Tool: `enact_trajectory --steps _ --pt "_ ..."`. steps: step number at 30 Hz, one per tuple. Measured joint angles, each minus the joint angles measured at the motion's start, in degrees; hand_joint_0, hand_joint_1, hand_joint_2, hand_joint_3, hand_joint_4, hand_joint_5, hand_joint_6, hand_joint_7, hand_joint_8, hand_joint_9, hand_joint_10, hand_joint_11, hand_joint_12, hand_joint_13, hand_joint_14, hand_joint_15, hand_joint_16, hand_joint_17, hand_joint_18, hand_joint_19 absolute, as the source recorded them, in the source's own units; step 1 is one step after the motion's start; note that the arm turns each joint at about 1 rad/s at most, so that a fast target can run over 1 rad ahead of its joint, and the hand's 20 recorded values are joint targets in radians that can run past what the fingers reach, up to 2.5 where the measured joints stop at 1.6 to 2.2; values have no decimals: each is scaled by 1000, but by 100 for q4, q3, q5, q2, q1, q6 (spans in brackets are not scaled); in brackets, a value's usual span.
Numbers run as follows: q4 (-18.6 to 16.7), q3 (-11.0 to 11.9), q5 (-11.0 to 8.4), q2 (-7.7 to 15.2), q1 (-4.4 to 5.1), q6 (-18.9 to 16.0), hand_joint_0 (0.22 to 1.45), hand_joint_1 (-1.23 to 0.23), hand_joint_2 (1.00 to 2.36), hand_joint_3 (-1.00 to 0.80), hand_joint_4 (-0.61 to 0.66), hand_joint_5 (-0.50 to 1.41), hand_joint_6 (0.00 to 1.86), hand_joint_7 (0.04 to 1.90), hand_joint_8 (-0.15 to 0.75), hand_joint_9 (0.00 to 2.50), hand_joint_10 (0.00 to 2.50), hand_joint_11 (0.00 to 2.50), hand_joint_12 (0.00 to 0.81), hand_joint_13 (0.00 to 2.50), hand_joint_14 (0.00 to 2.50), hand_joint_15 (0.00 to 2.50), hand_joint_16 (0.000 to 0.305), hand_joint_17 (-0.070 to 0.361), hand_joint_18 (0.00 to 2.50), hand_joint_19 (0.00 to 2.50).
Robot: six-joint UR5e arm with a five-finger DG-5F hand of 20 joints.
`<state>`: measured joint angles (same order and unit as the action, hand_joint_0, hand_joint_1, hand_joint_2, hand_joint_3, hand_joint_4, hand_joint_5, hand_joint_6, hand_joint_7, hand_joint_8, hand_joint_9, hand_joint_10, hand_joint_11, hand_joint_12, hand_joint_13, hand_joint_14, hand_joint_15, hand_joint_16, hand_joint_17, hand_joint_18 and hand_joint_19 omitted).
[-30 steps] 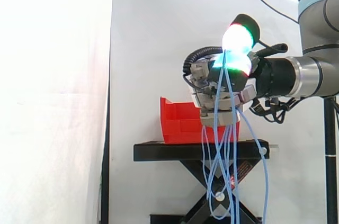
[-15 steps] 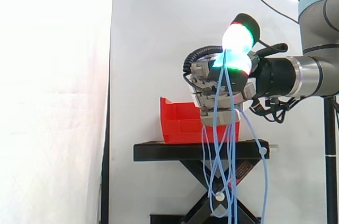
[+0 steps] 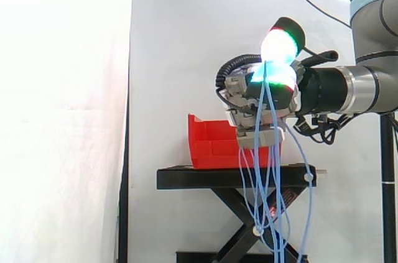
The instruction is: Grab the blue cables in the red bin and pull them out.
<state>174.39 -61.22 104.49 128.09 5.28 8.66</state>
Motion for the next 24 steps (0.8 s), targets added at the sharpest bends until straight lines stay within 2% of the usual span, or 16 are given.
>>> enact_trajectory --steps 12,24 --pt "8 1 -4 -36 6 5 701 -625 1000 -1000 311 959 403 622 331 1524 26 1398 370 1359 1316 1027 52 116 1108 1189" --pt "24 3 1 -47 8 8 680 -627 1000 -1000 330 986 392 634 350 1559 25 1382 376 1375 1315 1013 54 121 1122 1174"
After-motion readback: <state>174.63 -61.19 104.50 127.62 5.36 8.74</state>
